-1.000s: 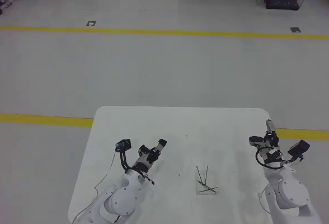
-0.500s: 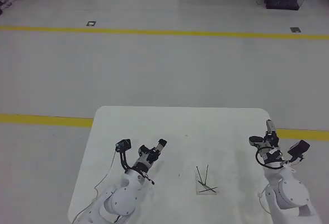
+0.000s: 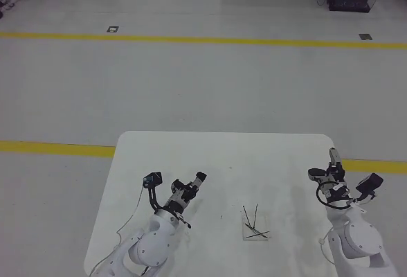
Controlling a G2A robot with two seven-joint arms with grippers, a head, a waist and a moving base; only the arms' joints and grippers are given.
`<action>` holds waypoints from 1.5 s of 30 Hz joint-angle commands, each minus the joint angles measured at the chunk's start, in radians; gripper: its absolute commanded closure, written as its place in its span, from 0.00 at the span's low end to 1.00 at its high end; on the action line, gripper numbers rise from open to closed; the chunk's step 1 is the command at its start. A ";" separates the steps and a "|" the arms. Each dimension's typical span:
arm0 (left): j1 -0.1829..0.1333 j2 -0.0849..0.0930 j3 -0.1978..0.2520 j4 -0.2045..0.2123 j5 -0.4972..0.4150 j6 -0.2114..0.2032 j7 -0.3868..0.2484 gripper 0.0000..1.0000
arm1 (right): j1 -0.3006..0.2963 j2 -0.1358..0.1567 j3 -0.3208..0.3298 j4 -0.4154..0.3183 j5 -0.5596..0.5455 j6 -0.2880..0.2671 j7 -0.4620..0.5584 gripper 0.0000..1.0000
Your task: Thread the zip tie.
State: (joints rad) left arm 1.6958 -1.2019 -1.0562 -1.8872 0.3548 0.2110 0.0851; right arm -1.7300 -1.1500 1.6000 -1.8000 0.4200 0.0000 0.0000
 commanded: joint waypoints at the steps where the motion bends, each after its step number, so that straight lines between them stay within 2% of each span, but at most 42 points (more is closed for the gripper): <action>1: 0.000 0.000 0.000 0.000 0.000 0.000 0.000 0.00 | 0.000 0.000 0.000 0.000 0.000 0.000 0.000 0.00; 9: -0.001 0.000 0.008 0.009 0.009 0.004 -0.013 0.00 | 0.000 0.000 0.000 0.000 0.000 0.000 0.000 0.00; 14: -0.062 -0.010 0.083 0.057 0.090 0.056 -0.056 0.00 | 0.000 0.000 0.000 0.000 0.000 0.000 0.000 0.00; 17: -0.096 -0.022 0.139 0.092 0.122 0.092 -0.057 0.00 | 0.000 0.000 0.000 0.000 0.000 0.000 0.000 0.00; 23: -0.143 -0.046 0.239 0.158 0.170 0.128 -0.054 0.00 | 0.000 0.000 0.000 0.000 0.000 0.000 0.000 0.00; 27: -0.174 -0.062 0.281 0.210 0.180 0.129 -0.048 0.00 | 0.000 0.000 0.000 0.000 0.000 0.000 0.000 0.00; 33: -0.203 -0.083 0.336 0.250 0.192 0.129 -0.048 0.00 | 0.000 0.000 0.000 0.000 0.000 0.000 0.000 0.00; 37: -0.227 -0.094 0.379 0.274 0.219 0.126 -0.092 0.00 | 0.000 0.000 0.000 0.000 0.000 0.000 0.000 0.00; 40: -0.239 -0.096 0.395 0.279 0.220 0.098 -0.143 0.00 | 0.000 0.000 0.000 0.000 0.000 0.000 0.000 0.00; 45: -0.242 -0.095 0.399 0.261 0.212 0.039 -0.172 0.00 | 0.000 0.000 0.000 0.000 0.000 0.000 0.000 0.00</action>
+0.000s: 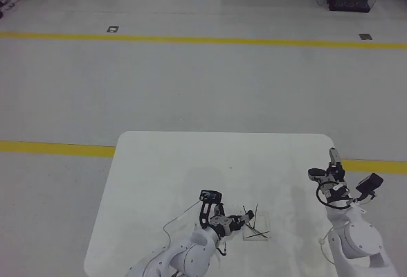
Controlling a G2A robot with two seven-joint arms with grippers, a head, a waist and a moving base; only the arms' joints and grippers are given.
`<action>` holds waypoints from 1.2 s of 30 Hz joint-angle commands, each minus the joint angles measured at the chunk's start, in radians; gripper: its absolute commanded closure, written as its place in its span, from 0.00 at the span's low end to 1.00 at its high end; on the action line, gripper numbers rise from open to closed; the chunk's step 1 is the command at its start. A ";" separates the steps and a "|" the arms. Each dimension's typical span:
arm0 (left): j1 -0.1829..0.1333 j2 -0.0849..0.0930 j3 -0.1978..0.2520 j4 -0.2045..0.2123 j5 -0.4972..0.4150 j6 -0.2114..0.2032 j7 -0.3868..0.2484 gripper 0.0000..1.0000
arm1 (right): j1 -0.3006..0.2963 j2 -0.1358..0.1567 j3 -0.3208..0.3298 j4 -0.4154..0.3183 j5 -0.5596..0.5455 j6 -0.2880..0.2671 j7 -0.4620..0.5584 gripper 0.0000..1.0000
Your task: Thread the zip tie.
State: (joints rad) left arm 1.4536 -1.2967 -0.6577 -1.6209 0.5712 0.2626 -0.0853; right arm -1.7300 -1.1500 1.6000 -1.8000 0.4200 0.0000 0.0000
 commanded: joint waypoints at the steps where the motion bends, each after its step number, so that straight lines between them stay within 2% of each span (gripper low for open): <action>1: 0.000 0.000 0.000 -0.009 -0.009 -0.020 -0.003 0.00 | 0.000 0.000 0.000 0.000 0.000 0.000 0.000 0.00; 5: 0.001 -0.004 -0.008 -0.025 -0.031 -0.032 0.028 0.00 | 0.000 0.000 0.000 0.000 0.000 0.000 0.000 0.00; 22: -0.002 -0.004 -0.011 -0.023 -0.033 -0.035 0.032 0.00 | 0.000 0.000 0.000 0.000 0.000 0.000 0.000 0.00; 25: -0.028 -0.012 -0.005 0.009 -0.023 -0.026 0.045 0.00 | 0.000 0.000 0.000 0.000 0.000 0.000 0.000 0.00; 31: -0.086 -0.036 0.040 0.052 -0.012 -0.001 0.024 0.00 | 0.000 0.000 0.000 0.000 0.000 0.000 0.000 0.00; 36: -0.125 -0.052 0.058 0.086 -0.024 0.013 -0.008 0.00 | 0.000 0.000 0.000 0.000 0.000 0.000 0.000 0.00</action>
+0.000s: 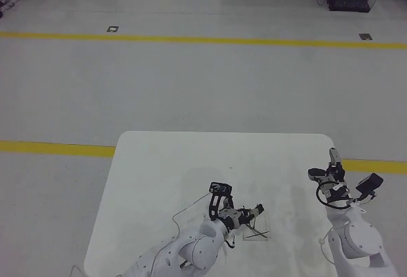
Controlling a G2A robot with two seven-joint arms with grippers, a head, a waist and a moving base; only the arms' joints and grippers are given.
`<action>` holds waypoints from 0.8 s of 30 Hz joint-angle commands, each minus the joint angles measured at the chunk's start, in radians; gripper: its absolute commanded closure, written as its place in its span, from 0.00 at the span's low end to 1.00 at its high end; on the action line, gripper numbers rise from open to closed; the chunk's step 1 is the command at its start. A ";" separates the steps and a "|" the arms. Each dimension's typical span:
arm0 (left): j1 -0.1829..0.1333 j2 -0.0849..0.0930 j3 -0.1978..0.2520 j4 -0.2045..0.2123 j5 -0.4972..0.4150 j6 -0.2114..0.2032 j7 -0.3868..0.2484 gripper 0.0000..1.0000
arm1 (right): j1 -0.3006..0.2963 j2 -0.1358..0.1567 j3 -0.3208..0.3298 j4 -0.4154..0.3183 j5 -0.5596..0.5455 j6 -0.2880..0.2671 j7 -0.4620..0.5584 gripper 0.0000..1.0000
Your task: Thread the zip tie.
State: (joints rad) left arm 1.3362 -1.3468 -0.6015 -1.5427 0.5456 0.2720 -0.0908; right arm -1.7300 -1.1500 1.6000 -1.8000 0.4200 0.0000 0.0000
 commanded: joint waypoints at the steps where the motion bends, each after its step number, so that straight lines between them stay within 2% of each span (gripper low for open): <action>1: -0.013 -0.004 0.001 0.015 0.000 0.005 -0.005 0.00 | 0.000 0.000 0.000 0.000 0.000 0.000 0.000 0.00; 6: -0.034 -0.010 -0.013 0.039 -0.022 0.000 -0.016 0.00 | 0.000 0.000 0.000 0.000 0.000 0.000 0.000 0.00; 12: -0.033 -0.010 -0.030 0.043 -0.034 -0.002 -0.031 0.00 | 0.000 0.000 0.000 0.000 0.000 0.000 0.000 0.00; 13: -0.030 -0.009 -0.035 0.042 -0.038 -0.003 -0.035 0.07 | 0.000 0.000 0.000 0.000 0.000 0.000 0.000 0.00; 15: -0.022 -0.005 -0.048 0.038 -0.044 -0.009 -0.043 0.11 | 0.000 0.000 0.000 0.000 0.000 0.000 0.000 0.00; 17: -0.010 0.000 -0.062 0.030 -0.056 -0.021 -0.051 0.34 | 0.000 0.000 0.000 0.000 0.000 0.000 0.000 0.00; 19: 0.005 0.007 -0.079 0.021 -0.063 -0.033 -0.059 0.33 | 0.000 0.000 0.000 0.000 0.000 0.000 0.000 0.00; 21: 0.021 0.012 -0.088 0.012 -0.064 -0.043 -0.067 0.40 | 0.000 0.000 0.000 0.000 0.000 0.000 0.000 0.00; 23: 0.031 0.015 -0.089 0.009 -0.060 -0.048 -0.075 0.37 | 0.000 0.000 0.000 0.000 0.000 0.000 0.000 0.00; 24: 0.033 0.016 -0.090 0.009 -0.060 -0.051 -0.081 0.40 | 0.000 0.000 0.000 0.000 0.000 0.000 0.000 0.00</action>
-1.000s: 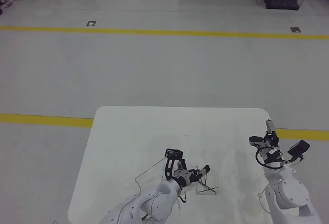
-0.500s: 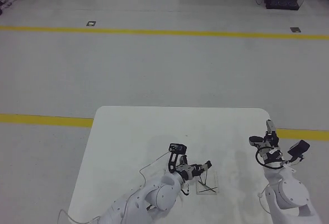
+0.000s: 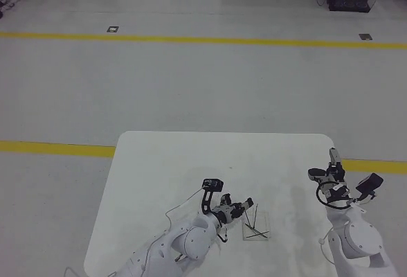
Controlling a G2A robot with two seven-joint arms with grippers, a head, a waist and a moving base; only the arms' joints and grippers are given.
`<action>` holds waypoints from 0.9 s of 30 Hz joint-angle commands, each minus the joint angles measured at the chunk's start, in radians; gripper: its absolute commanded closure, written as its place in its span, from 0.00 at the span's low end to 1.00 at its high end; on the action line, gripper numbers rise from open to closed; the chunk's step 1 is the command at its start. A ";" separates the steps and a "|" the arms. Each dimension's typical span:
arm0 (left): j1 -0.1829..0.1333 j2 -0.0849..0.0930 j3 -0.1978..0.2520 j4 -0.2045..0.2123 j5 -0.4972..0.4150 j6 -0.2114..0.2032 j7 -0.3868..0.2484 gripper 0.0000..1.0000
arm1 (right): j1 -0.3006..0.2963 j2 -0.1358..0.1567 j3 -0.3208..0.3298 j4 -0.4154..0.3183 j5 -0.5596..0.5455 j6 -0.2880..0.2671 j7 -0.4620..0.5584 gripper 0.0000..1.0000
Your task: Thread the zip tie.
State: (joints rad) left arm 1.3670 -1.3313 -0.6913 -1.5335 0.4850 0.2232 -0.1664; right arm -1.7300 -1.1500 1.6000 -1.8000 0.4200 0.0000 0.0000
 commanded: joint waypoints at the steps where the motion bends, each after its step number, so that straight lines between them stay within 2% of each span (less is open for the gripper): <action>1: 0.004 0.002 0.000 0.000 0.002 -0.006 -0.009 0.44 | 0.000 0.000 0.000 0.000 0.000 0.000 0.000 0.00; 3: 0.005 0.002 0.000 0.002 0.004 -0.008 -0.013 0.49 | 0.000 0.000 0.000 0.000 0.000 0.000 0.000 0.00; 5: 0.002 0.001 0.003 0.008 0.005 -0.010 -0.017 0.47 | 0.000 0.000 0.000 0.000 0.000 0.000 0.000 0.00; 10: -0.014 -0.006 0.017 0.023 -0.001 -0.009 -0.027 0.53 | 0.000 0.000 0.000 0.000 0.000 0.000 0.000 0.00; 15: -0.031 -0.016 0.042 0.037 -0.002 -0.004 -0.030 0.60 | 0.000 0.000 0.000 0.000 0.000 0.000 0.000 0.00; 16: -0.033 -0.018 0.046 0.039 -0.001 -0.003 -0.030 0.64 | 0.000 0.000 0.000 0.000 0.000 0.000 0.000 0.00; 22: -0.038 -0.023 0.049 0.051 -0.009 -0.002 -0.020 0.64 | 0.000 0.000 0.000 0.000 0.000 0.000 0.000 0.00; 27: -0.040 -0.025 0.047 0.053 -0.017 -0.007 -0.019 0.68 | 0.000 0.000 0.000 0.000 0.000 0.000 0.000 0.00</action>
State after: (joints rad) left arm 1.3269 -1.3557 -0.6446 -1.4801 0.4686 0.2173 -0.1845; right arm -1.7300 -1.1500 1.6000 -1.8000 0.4200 0.0000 0.0000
